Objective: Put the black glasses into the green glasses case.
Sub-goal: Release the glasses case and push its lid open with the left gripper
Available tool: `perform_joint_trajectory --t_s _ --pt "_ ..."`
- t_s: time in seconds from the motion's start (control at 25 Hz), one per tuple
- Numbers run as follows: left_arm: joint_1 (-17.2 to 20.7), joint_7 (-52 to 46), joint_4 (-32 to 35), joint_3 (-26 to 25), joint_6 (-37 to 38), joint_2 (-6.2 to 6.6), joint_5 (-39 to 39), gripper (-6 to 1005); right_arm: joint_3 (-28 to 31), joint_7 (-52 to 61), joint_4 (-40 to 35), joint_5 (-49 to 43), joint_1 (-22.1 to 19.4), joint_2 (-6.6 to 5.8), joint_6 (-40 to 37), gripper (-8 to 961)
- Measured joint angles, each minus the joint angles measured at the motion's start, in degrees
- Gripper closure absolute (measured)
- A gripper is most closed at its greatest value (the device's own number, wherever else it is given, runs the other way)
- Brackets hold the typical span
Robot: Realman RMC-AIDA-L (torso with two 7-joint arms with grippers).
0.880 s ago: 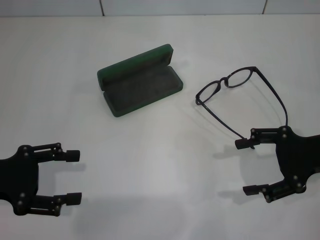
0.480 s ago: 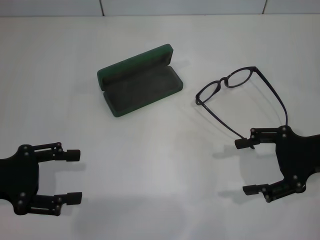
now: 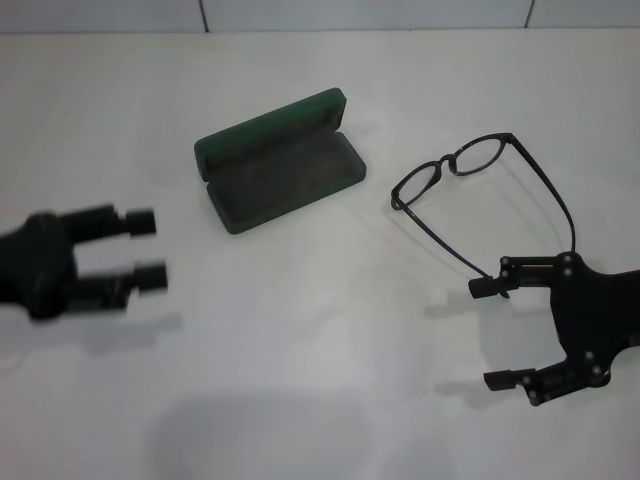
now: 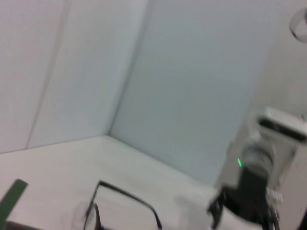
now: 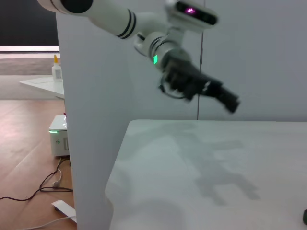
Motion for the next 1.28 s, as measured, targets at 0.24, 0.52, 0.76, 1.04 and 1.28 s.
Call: perform_joint_trajectory --t_s 0.24,0.52,0.76,1.04,1.28 --pt "-6.8 -19.2 0.0 -1.6 -5.7 0.61 2.7 195 -0.3 0.4 0.0 0.0 0.0 0.18 0.0 86" --pt "-12.5 -27.4 5.8 -1.2 -14.9 -1.08 12.9 213 -0.3 0.4 0.0 0.0 -0.1 0.25 0.1 86" --pt "-18.8 -34.3 15.5 0.2 -18.7 -3.32 27.0 225 -0.3 0.6 0.0 -0.5 0.1 0.33 0.1 86" --pt "-26.3 -39.3 19.0 11.6 -24.9 -3.73 35.7 238 -0.4 0.6 0.0 -0.5 0.4 0.37 0.1 87" --pt "-30.2 -39.0 16.4 17.1 -30.5 -4.22 40.7 248 -0.5 0.6 -0.1 -1.8 1.2 0.74 0.2 87"
